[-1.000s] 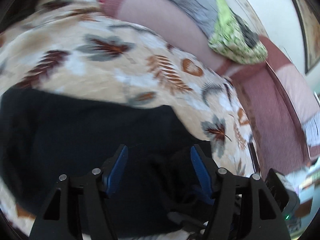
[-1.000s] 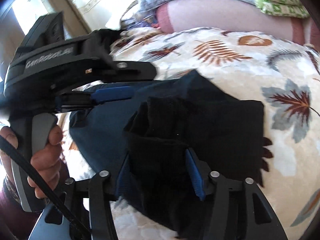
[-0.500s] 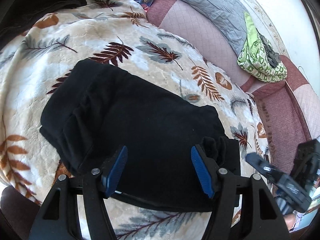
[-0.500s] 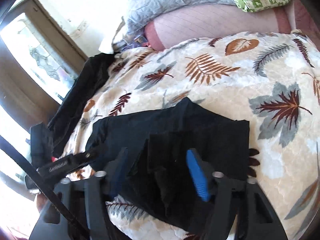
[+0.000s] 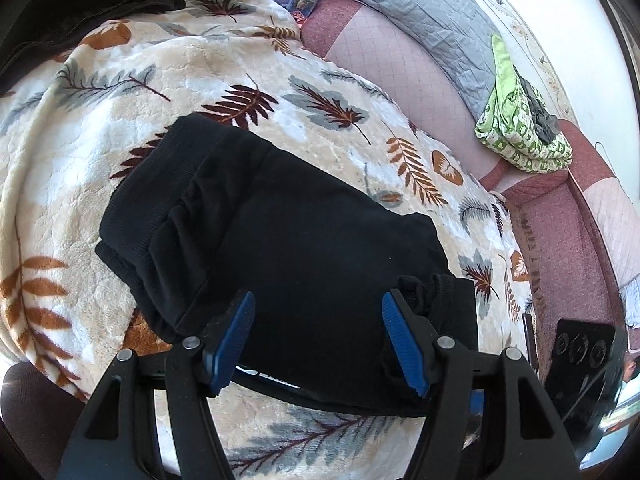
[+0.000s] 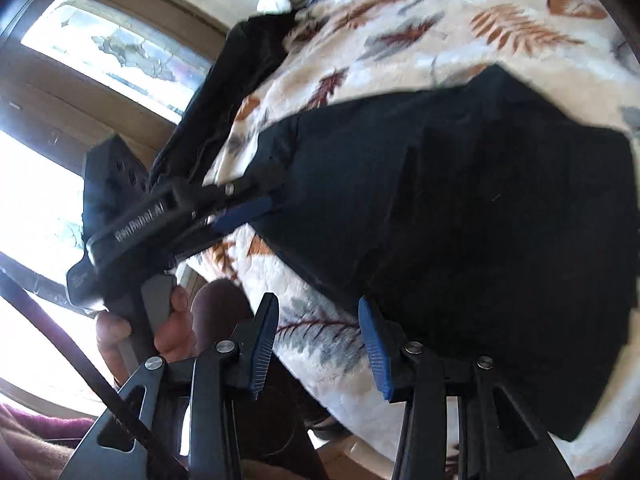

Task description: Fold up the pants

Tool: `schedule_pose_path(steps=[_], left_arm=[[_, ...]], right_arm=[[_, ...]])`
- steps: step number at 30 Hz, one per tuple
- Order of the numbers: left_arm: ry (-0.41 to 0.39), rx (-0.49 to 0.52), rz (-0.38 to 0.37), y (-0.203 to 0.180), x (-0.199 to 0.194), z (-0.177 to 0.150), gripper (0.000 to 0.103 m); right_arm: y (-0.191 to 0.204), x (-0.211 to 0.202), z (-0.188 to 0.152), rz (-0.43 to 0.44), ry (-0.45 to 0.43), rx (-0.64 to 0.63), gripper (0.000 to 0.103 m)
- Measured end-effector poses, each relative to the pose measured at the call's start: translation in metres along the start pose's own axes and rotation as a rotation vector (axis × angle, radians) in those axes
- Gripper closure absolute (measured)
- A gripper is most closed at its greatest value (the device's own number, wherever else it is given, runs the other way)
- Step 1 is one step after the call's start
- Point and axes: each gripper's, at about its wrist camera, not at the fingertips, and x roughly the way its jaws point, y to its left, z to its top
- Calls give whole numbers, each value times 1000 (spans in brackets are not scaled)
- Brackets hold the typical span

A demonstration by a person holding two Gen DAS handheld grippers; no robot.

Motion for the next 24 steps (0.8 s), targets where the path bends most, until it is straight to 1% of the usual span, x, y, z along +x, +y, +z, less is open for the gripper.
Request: schedule_pose_path(steps=[5, 8, 10, 13, 14, 15, 16, 19, 20, 22, 23, 24], left_arm=[[15, -6, 4, -1, 6, -3, 38], [23, 1, 9, -4, 8, -5, 38], [23, 1, 12, -5, 7, -5, 38], [15, -18, 14, 0, 2, -5, 37], [12, -22, 17, 2, 0, -4, 37], [8, -26, 20, 4, -2, -4, 36], [2, -33, 22, 7, -5, -4, 36], [-24, -67, 27, 19, -14, -2, 35], [-34, -84, 25, 23, -16, 0, 35], [-54, -119, 13, 30, -20, 2, 35], [-64, -132, 16, 33, -23, 2, 35], [-75, -141, 22, 35, -25, 3, 35]], right_arm=[[-21, -27, 21, -100, -123, 73, 57], [-27, -21, 40, -198, -144, 88, 66], [-31, -6, 52, -232, -127, 98, 66], [-37, 30, 66, -255, -68, 111, 65], [-39, 34, 68, -262, -70, 113, 64], [-39, 35, 69, -260, -78, 115, 60], [-37, 31, 68, -247, -79, 117, 58], [-25, 10, 58, -220, -121, 76, 57], [-19, 1, 50, -216, -126, 51, 57], [-13, -1, 42, -213, -115, 31, 57], [-12, -1, 35, -209, -103, 28, 54], [-14, 1, 28, -206, -81, 30, 47]])
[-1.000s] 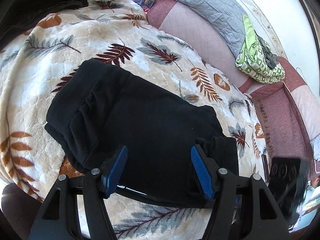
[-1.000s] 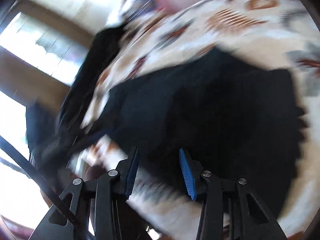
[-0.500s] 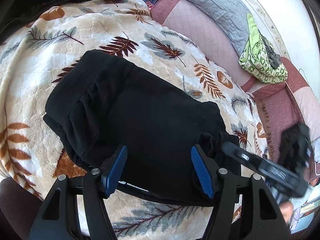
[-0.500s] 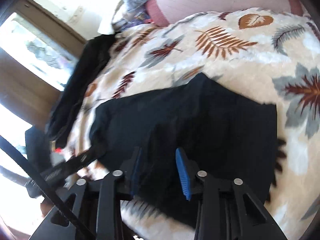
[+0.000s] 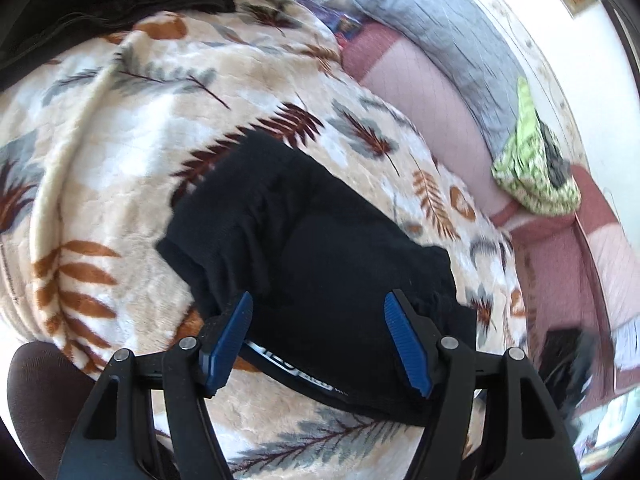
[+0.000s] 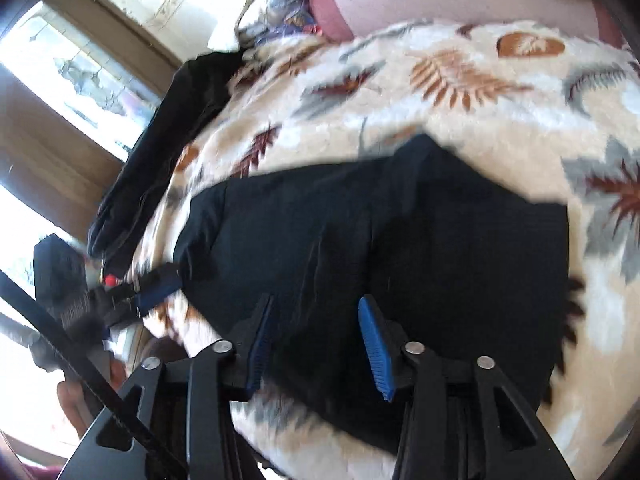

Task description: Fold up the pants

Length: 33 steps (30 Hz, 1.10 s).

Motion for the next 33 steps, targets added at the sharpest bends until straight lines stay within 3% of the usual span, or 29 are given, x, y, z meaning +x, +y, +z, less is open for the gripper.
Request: schedule_pose_path(steps=[2, 4, 6, 9, 14, 19, 23, 30, 33], left_arm=[[-19, -9, 12, 4, -6, 1, 34], [-36, -17, 28, 7, -12, 2, 33], [-59, -37, 50, 12, -18, 2, 30], [-85, -79, 65, 23, -24, 5, 29], [-109, -134, 84, 42, -30, 10, 28], [-122, -164, 104, 60, -32, 12, 28], [-129, -187, 107, 71, -26, 11, 27], [-165, -194, 39, 89, -19, 7, 27], [-199, -171, 10, 91, -21, 6, 27]], right_arm=[[-6, 17, -15, -20, 67, 0, 41], [-9, 18, -25, -26, 23, -5, 39], [-8, 17, -26, -6, 8, 17, 28], [-4, 20, -25, -1, 3, 13, 20], [14, 23, -36, -89, -13, -122, 19], [21, 29, -38, -133, -24, -159, 14], [22, 29, -38, -143, -18, -158, 13], [26, 29, -32, -170, 37, -134, 13], [29, 16, -21, -116, 21, -49, 14]])
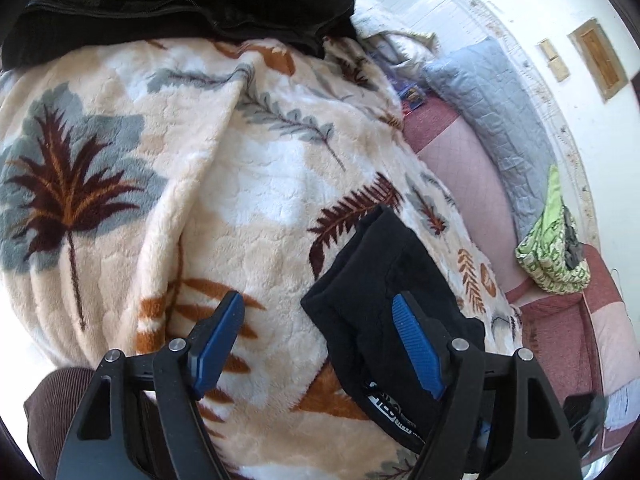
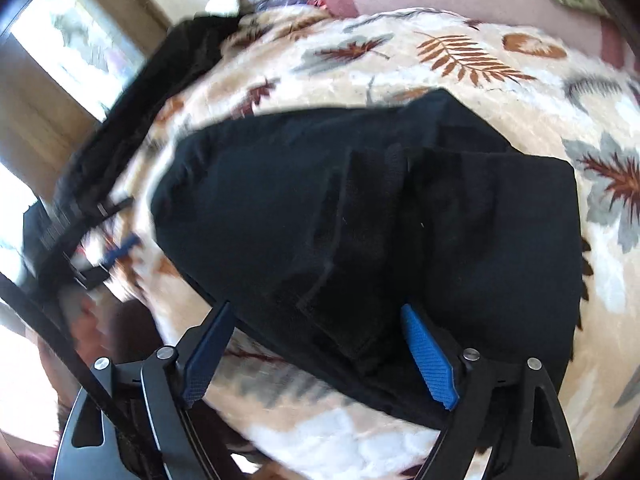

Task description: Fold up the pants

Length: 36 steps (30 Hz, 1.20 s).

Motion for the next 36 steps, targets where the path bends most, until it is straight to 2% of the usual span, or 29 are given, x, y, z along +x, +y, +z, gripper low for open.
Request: schedule_pose_path(steps=[4, 7, 9, 13, 15, 17, 19, 22, 24, 25, 27, 28, 29, 33, 36], left_arm=[[-6, 11, -75, -3, 2, -1, 27], [5, 17, -116, -14, 8, 1, 27], [4, 35, -105, -23, 15, 2, 27], [-8, 129, -7, -27, 32, -8, 27], [-26, 241, 53, -41, 34, -16, 26], [-25, 333, 98, -54, 41, -26, 18], [-40, 424, 173, -67, 46, -39, 17], [-49, 491, 235, -73, 52, -47, 16], [-58, 504, 244, -75, 52, -50, 16], [-61, 508, 246, -75, 52, -50, 17], [-65, 529, 248, -77, 53, -51, 30], [-64, 541, 242, -78, 54, -53, 41], [-60, 550, 234, -79, 55, -54, 48], [-45, 515, 197, -74, 57, -49, 51], [-53, 517, 198, -73, 57, -50, 49]], right_arm=[[20, -14, 25, -1, -33, -57, 14], [42, -7, 50, 18, 0, -109, 14], [60, 3, 69, 35, 36, -157, 14], [103, 31, 105, 18, 109, -286, 14], [123, 49, 124, 8, 157, -326, 14], [142, 68, 141, 4, 224, -351, 14], [155, 90, 152, -9, 307, -374, 15], [170, 121, 164, -77, 409, -398, 16], [174, 141, 166, -111, 471, -398, 16], [176, 150, 167, -126, 503, -394, 16], [178, 168, 167, -169, 554, -384, 16], [179, 175, 167, -187, 571, -384, 15], [181, 183, 167, -213, 588, -390, 14], [188, 206, 168, -318, 639, -392, 13], [197, 221, 159, -410, 682, -474, 13]])
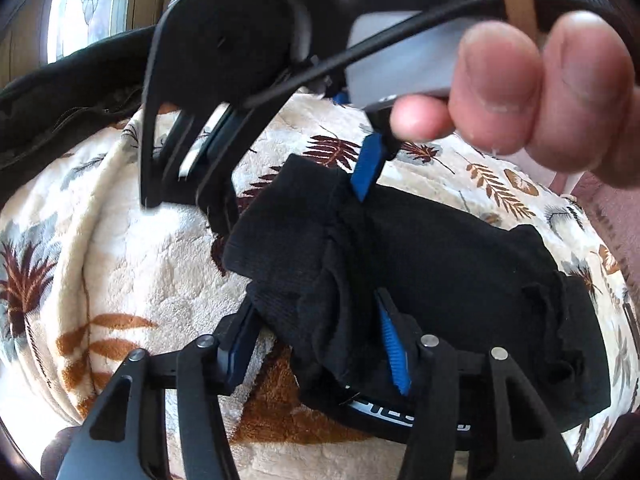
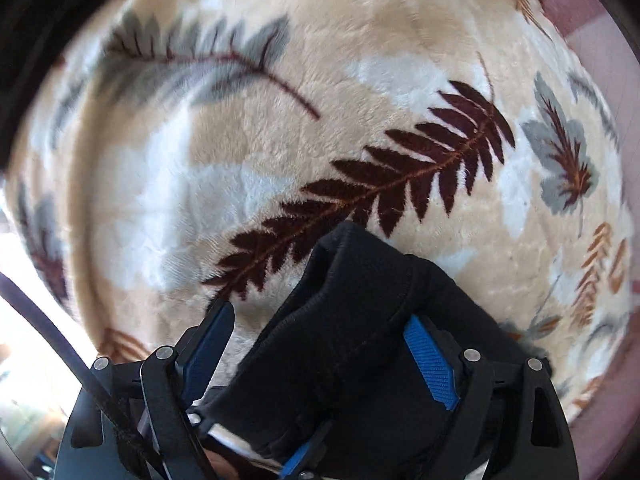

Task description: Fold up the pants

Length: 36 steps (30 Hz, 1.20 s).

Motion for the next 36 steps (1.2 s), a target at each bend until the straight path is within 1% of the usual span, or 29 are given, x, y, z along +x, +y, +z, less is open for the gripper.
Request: schedule_pose_path(steps=[2, 3, 4, 5, 6, 7, 8, 9, 10, 11, 13, 14, 18, 21, 24, 25, 30, 34, 36], left_arm=[[-4, 16, 10, -2, -2, -1, 49], [0, 23, 10, -2, -2, -1, 50], [1, 25, 6, -3, -5, -1, 55], [3, 23, -7, -1, -5, -1, 63], [7, 19, -25, -2, -6, 0, 66], [9, 9, -43, 0, -9, 0, 68], [6, 3, -55, 0, -12, 1, 70], [1, -1, -65, 0, -17, 0, 70], [-2, 1, -65, 0, -21, 0, 71], [-1, 4, -62, -2, -24, -1, 72], [-2, 3, -57, -8, -33, -2, 72], [-3, 7, -54, -11, -38, -2, 73], [-24, 53, -30, -28, -59, 0, 73], [-48, 111, -15, -45, -73, 2, 73], [-71, 175, -11, -68, -83, 7, 73], [-78, 196, -13, -73, -88, 7, 73], [-102, 297, -26, -115, -97, 13, 73], [-107, 372, -49, -158, -93, 13, 73], [-100, 397, -59, -171, -93, 9, 73]], right_arm=[[10, 3, -1, -60, 17, -66, 14], [12, 3, -4, -78, 15, -88, 17], [13, 1, -6, -88, 7, -99, 21], [12, -1, -10, -105, -11, -111, 30], [10, -5, -14, -104, -31, -115, 36], [7, -9, -19, -94, -56, -113, 40], [4, -14, -27, -79, -89, -111, 47], [1, -21, -35, -61, -126, -116, 52], [-1, -24, -40, -49, -148, -118, 55], [-2, -29, -49, -27, -179, -117, 61], [-6, -37, -67, 9, -237, -115, 65], [-7, -39, -71, 23, -255, -115, 67], [-25, -52, -105, 110, -352, -89, 71], [-28, -69, -123, 171, -422, -68, 71], [-46, -85, -148, 245, -500, -28, 72], [-49, -86, -148, 260, -517, -16, 72], [-92, -100, -184, 369, -615, 86, 72], [-131, -99, -218, 440, -675, 160, 72], [-150, -94, -235, 465, -701, 196, 72]])
